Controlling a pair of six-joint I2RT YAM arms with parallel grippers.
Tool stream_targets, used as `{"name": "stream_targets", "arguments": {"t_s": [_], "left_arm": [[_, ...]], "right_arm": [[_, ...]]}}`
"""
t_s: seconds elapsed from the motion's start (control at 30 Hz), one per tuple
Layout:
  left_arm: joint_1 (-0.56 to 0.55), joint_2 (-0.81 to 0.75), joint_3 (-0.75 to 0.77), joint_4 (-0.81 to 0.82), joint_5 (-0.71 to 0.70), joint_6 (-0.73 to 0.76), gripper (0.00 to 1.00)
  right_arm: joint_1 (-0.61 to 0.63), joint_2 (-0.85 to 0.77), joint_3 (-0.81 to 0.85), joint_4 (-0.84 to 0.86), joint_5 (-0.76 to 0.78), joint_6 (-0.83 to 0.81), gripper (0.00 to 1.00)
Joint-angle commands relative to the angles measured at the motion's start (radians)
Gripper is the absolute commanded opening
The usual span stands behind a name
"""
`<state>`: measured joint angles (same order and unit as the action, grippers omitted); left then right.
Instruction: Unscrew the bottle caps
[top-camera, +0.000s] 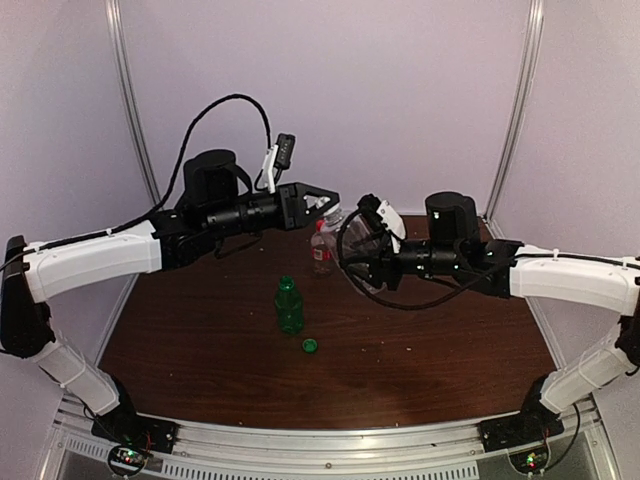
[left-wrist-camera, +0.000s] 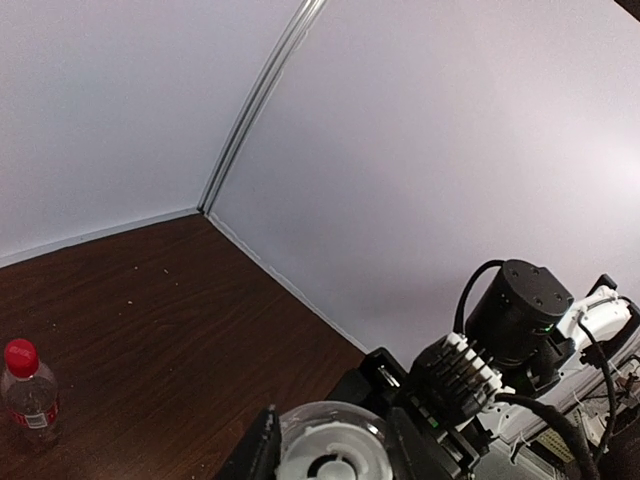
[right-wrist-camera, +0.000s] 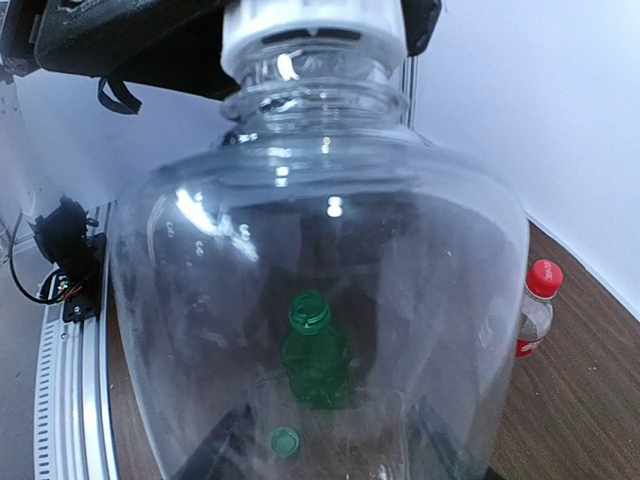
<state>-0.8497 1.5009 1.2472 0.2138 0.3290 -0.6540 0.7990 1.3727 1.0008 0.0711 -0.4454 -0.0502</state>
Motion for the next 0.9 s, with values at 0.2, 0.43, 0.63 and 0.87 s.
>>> {"name": "stream_targets", "arguments": {"t_s": [0.2, 0.43, 0.63, 0.87], "left_arm": [[0.004, 0.043, 0.008, 0.170, 0.162, -0.004, 0.47], [0.033, 0.037, -0.019, 0.255, 0.263, -0.009, 0.62], [0.077, 0.001, -0.079, 0.340, 0.348, 0.005, 0.72], [0.095, -0.016, -0.120, 0.504, 0.574, 0.029, 0.76]], "right_arm": [[-0.018, -0.043, -0.014, 0.068, 0.000, 0.018, 0.49], [-0.019, -0.048, -0.015, 0.044, -0.069, 0.006, 0.49], [-0.021, -0.043, -0.006, 0.019, -0.193, 0.000, 0.49], [-0.022, -0.021, 0.016, 0.007, -0.385, 0.006, 0.50]]}}
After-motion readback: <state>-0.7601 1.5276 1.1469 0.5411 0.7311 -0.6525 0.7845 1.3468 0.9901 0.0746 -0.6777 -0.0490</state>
